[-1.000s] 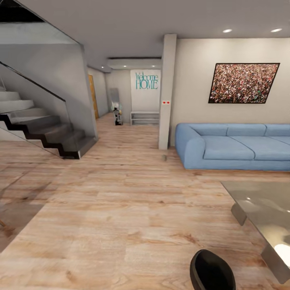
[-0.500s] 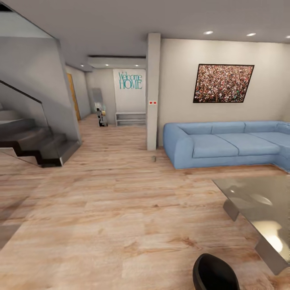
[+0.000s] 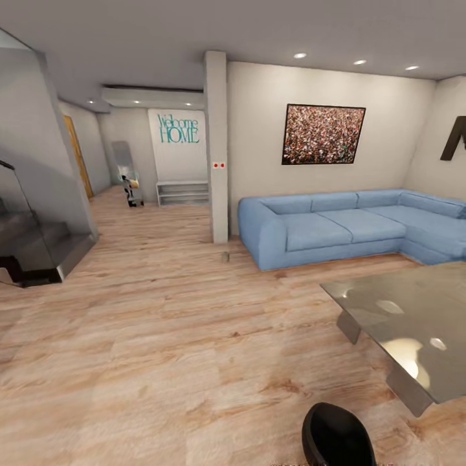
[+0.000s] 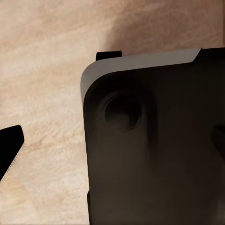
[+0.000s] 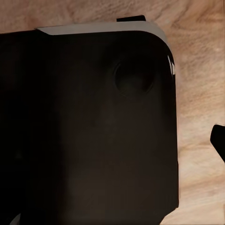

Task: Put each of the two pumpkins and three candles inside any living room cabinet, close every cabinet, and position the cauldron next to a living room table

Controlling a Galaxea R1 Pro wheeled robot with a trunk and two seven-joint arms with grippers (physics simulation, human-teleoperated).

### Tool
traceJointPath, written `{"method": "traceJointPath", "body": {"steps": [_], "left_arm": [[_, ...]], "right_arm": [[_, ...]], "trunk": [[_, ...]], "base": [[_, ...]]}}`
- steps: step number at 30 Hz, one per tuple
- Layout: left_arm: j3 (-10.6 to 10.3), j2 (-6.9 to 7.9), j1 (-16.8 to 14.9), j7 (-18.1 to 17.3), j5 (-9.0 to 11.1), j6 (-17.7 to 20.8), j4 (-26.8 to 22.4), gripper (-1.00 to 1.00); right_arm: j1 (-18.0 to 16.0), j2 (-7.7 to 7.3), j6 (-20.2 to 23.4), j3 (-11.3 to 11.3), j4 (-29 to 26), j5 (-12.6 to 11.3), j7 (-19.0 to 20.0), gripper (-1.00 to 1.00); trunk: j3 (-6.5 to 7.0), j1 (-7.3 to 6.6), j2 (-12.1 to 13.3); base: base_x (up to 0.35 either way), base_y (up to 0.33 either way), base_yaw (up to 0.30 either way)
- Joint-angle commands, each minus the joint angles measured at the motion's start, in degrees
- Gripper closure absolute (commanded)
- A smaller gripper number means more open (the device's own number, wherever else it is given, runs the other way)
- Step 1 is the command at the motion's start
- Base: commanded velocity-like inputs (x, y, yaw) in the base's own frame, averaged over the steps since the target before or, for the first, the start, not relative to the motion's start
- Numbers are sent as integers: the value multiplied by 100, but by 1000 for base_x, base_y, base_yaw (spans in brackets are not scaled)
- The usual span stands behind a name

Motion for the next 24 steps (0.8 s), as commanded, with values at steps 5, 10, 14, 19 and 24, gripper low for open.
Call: {"method": "traceJointPath", "body": {"steps": [5, 10, 14, 19, 24], "left_arm": [[-12, 2, -2, -8, -8, -20, 3, -100], [-12, 2, -2, -8, -6, -20, 3, -100], [-12, 2, -2, -8, -7, -20, 3, -100], [-12, 5, -2, -8, -8, -20, 3, -100], [-12, 5, -2, -8, -2, -170, 3, -100]], "right_arm": [[-5, 2, -26, -22, 8, -45, 2, -100], [-6, 2, -26, -22, 8, -46, 2, -100], [-5, 2, -26, -22, 8, -47, 2, -100], [-7, 2, -26, -22, 8, -47, 2, -100], [-9, 2, -26, -21, 8, -46, 2, -100]], "trunk": [[-6, 0, -3], [-6, 0, -3], [-6, 0, -3], [-6, 0, -3], [-6, 0, -3]], "base": [[2, 35, -287], [0, 232, -287], [25, 282, -287], [104, 286, -287], [192, 263, -287]]}}
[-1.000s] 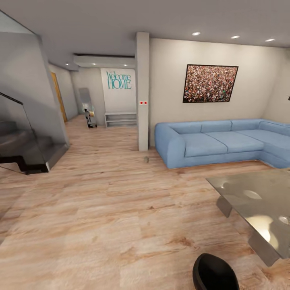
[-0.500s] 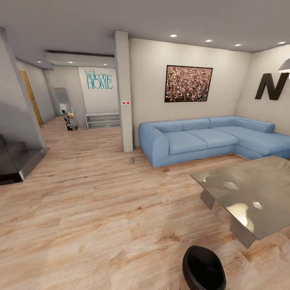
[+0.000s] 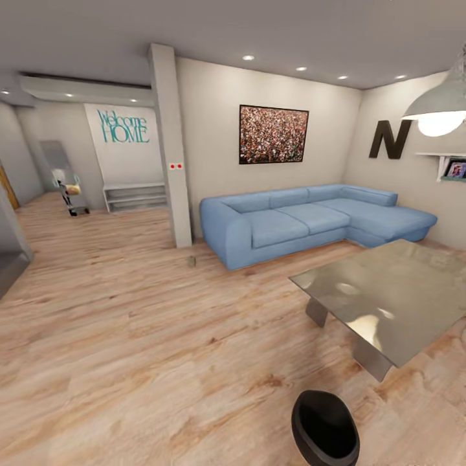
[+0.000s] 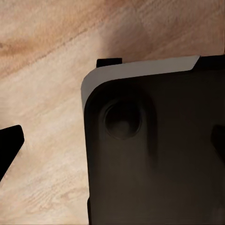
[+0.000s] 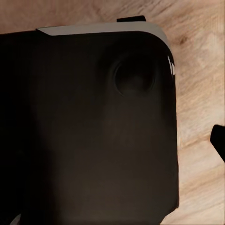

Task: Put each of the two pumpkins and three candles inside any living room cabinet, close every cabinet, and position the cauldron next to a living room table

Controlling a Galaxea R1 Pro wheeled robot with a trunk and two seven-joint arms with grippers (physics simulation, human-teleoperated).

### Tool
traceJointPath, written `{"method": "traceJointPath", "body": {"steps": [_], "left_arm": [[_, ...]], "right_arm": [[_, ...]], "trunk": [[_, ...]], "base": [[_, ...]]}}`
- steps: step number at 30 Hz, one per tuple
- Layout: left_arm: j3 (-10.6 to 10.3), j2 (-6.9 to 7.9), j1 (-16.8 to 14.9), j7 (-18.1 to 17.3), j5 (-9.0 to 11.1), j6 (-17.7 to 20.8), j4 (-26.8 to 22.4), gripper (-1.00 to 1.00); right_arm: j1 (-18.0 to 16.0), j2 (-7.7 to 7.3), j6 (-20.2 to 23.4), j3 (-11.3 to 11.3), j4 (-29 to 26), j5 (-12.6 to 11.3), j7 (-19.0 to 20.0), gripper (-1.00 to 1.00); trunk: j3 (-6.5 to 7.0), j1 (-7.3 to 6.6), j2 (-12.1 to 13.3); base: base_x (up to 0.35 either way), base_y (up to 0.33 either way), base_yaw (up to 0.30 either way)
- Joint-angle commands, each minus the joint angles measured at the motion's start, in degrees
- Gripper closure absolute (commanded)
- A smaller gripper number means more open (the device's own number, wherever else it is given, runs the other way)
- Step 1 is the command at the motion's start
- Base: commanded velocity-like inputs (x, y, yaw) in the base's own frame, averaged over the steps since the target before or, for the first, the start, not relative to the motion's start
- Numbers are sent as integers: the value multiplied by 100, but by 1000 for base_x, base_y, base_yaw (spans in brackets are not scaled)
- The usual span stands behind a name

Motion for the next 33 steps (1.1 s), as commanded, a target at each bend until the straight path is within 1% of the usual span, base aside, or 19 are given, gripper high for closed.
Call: {"method": "traceJointPath", "body": {"steps": [1, 16, 27, 33], "left_arm": [[-19, 1, -2, -8, -7, -50, 5, -100], [-22, 0, -2, -8, -5, -109, 84, -100], [-17, 8, -2, -8, -5, -110, 82, -100], [-17, 8, -2, -8, -7, -110, 82, -100]], "right_arm": [[-4, 1, -27, -22, 8, -46, 2, -100], [-1, 1, -27, -22, 8, -47, 2, -100], [-1, 1, -27, -22, 8, -48, 3, -100], [-1, 1, -27, -22, 8, -48, 3, -100]], "trunk": [[-6, 2, -3], [-6, 2, -3], [-6, 2, -3], [-6, 2, -3]], "base": [[197, 156, -289], [23, 24, -289], [3, 256, -290], [91, 288, -290]]}}
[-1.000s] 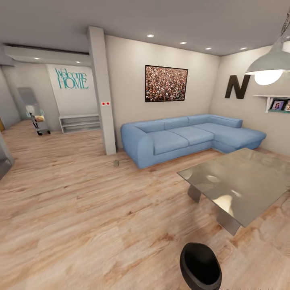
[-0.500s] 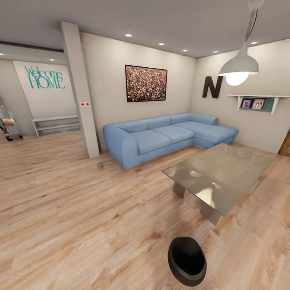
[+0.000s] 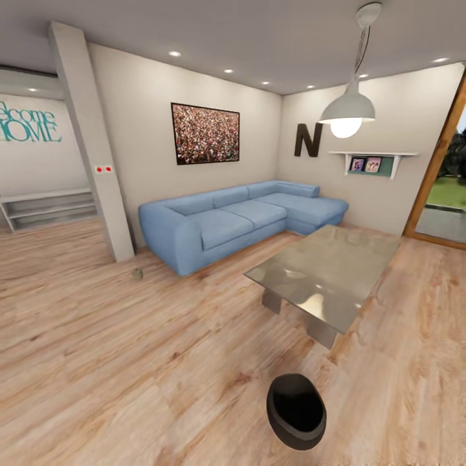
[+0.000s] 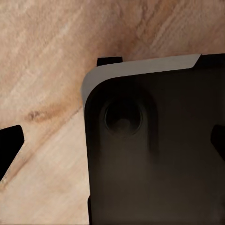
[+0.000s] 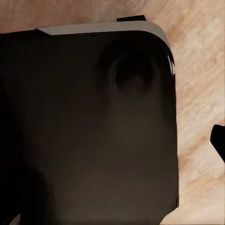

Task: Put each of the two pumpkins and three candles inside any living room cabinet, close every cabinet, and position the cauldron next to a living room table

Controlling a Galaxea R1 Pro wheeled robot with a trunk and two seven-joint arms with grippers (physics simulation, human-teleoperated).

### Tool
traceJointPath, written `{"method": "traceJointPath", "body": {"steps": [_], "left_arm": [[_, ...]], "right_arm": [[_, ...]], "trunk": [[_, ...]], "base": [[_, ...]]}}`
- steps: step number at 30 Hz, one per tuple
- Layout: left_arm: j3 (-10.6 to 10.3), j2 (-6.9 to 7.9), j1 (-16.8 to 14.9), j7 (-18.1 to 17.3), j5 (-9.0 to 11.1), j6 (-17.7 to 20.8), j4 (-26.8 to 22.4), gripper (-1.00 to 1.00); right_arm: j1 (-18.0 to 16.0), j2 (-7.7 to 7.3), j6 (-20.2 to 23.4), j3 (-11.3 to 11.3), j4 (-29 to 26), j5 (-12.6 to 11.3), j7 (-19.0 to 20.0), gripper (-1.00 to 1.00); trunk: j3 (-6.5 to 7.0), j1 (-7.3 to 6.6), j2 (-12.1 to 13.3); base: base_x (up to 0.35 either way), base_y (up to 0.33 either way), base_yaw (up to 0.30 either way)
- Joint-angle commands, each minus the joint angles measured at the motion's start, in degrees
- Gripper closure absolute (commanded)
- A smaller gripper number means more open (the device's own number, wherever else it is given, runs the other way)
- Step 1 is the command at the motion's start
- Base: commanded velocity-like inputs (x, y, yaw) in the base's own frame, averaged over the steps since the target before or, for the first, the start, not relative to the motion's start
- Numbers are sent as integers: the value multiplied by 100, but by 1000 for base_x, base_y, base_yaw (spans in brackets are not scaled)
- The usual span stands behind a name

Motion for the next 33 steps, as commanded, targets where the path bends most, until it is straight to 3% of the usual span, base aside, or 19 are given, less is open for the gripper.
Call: {"method": "traceJointPath", "body": {"steps": [1, 14, 33], "left_arm": [[-17, 2, -2, -8, -10, -19, 3, -100], [-26, 2, -2, -8, -15, -26, 4, -100], [-34, 2, 7, -8, -15, -281, 81, -100]], "right_arm": [[-5, 1, -27, -21, 8, -46, 2, -100], [-5, 1, -27, -21, 8, -46, 2, -100], [-5, 1, -27, -21, 8, -46, 3, -100]], "trunk": [[-6, 1, -3], [-6, 1, -3], [-6, 1, -3]], "base": [[120, 288, -290], [155, 282, -290], [257, 250, -290]]}}
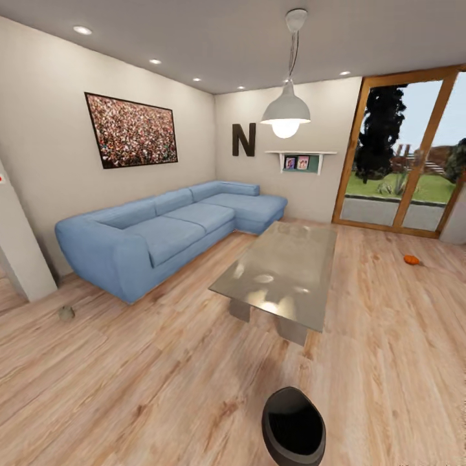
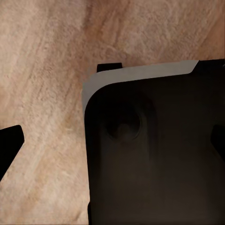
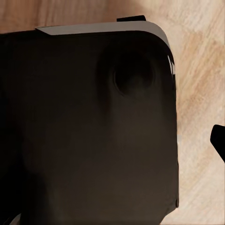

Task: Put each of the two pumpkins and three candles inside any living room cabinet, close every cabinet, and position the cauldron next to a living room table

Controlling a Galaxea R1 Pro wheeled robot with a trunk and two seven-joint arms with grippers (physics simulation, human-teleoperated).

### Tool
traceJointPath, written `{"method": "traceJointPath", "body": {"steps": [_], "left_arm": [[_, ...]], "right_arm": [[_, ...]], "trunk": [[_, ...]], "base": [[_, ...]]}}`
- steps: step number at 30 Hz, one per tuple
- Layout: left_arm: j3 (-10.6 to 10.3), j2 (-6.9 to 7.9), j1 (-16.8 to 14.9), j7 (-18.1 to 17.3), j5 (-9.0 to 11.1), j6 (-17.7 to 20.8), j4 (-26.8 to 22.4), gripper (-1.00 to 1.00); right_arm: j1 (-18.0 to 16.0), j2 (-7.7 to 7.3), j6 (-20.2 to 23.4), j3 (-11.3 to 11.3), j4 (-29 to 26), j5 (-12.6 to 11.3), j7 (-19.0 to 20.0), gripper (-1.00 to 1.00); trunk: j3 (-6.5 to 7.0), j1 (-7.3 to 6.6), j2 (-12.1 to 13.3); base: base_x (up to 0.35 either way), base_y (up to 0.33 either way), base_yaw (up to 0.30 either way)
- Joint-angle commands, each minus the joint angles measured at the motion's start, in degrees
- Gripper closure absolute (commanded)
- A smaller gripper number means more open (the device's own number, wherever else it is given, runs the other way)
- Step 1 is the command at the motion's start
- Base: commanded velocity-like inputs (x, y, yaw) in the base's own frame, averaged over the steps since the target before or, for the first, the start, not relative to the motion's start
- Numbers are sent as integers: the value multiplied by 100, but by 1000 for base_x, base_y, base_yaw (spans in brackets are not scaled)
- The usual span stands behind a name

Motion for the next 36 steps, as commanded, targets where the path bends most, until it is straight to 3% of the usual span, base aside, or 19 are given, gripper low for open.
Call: {"method": "traceJointPath", "body": {"steps": [1, 7, 36], "left_arm": [[-18, 2, -2, -8, -9, -19, 3, -100], [-18, 2, -2, -7, -9, -20, 3, -100], [-18, 2, -2, -7, -12, -20, 3, -100]], "right_arm": [[-5, 1, -27, -21, 8, -46, 2, -100], [-5, 1, -27, -21, 8, -46, 2, -100], [-5, 1, -27, -21, 8, -46, 1, -100]], "trunk": [[-6, 2, -3], [-2, 2, -3], [73, 2, -3]], "base": [[262, 229, -290], [171, 92, -290], [11, 4, -290]]}}
